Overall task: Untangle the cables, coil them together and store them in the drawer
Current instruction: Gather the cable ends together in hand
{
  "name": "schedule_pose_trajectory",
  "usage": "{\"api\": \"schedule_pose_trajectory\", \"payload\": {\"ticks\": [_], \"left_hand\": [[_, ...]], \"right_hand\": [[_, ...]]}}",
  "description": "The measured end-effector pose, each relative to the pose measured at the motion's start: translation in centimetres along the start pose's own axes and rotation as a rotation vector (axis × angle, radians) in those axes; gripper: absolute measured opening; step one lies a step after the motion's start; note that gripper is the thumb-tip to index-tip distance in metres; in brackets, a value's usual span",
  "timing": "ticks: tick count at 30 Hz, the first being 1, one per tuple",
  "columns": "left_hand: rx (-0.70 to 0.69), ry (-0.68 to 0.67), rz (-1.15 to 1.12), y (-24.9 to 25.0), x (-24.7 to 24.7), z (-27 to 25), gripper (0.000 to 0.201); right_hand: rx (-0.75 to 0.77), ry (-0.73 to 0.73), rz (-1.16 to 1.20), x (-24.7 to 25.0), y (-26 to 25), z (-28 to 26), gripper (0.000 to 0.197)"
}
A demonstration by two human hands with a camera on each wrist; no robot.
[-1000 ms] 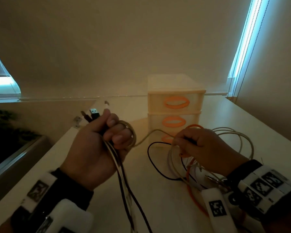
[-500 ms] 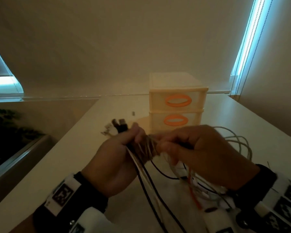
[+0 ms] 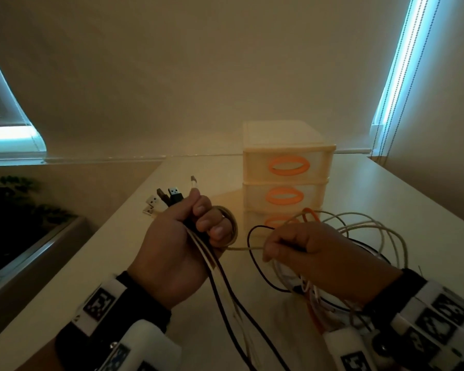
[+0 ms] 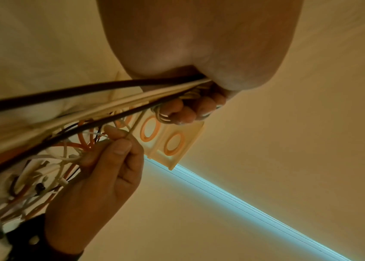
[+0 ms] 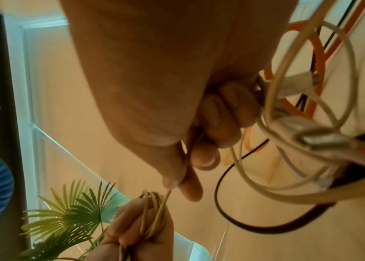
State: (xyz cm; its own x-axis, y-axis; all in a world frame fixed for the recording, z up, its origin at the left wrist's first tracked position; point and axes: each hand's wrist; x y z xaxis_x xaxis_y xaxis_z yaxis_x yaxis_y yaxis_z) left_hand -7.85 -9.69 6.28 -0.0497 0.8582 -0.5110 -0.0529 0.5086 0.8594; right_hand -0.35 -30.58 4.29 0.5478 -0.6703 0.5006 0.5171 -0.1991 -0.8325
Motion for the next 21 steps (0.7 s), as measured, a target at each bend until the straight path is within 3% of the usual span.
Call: {"api": "schedule_pose_trajectory", "payload": {"ticks": [4, 7, 10, 14, 17, 19, 21], "left_hand": [[0.015, -0.025, 0.053, -1.1, -0.4, 0.0, 0.04], [0.006, -0.036, 0.082, -1.1, -0.5, -0.1, 0.041], [-0.001, -0.06, 0.048, -0.6, -0.4, -0.3, 0.04], [-0.014, -0.119, -0.005, -0.3, -0.4, -0.4, 0.04], [-0.035, -0.243, -0.063, -0.2, 0.3, -0.4, 0.041], [-0.039, -0.392, -0.12, 0.2, 1.0, -0.3, 0.042], [-0.026, -0.5, -0.15, 0.8, 1.5, -0.3, 0.041]], "right_hand": [[0.183, 0.234, -0.254, -0.5, 0.6, 0.5, 0.016], [0.341, 0.264, -0.247, -0.6, 0.4, 0.6, 0.012], [0.266, 0.249, -0.225, -0.3, 0.2, 0.6, 0.023], [0.168, 0.282, -0.392, -0.5, -0.4, 0.7, 0.038], [0.174, 0.227, -0.383, -0.7, -1.6, 0.9, 0.031], [0.101, 0.103, -0.227, -0.5, -1.6, 1.1, 0.025], [0.068, 0.076, -0.108, 0.0, -1.0, 1.1, 0.016]]}}
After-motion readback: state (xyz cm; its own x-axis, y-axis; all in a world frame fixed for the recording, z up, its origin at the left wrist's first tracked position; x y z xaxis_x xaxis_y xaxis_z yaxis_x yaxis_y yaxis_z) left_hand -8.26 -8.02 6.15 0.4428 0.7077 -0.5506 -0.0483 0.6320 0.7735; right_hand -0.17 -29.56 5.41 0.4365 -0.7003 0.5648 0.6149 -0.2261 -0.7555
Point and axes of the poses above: each hand's wrist, its own z-axis towards the middle knuckle, its own x-axis out of the back of the hand, y = z × x, and after that the axes turned 15 degrees about z, right-handed
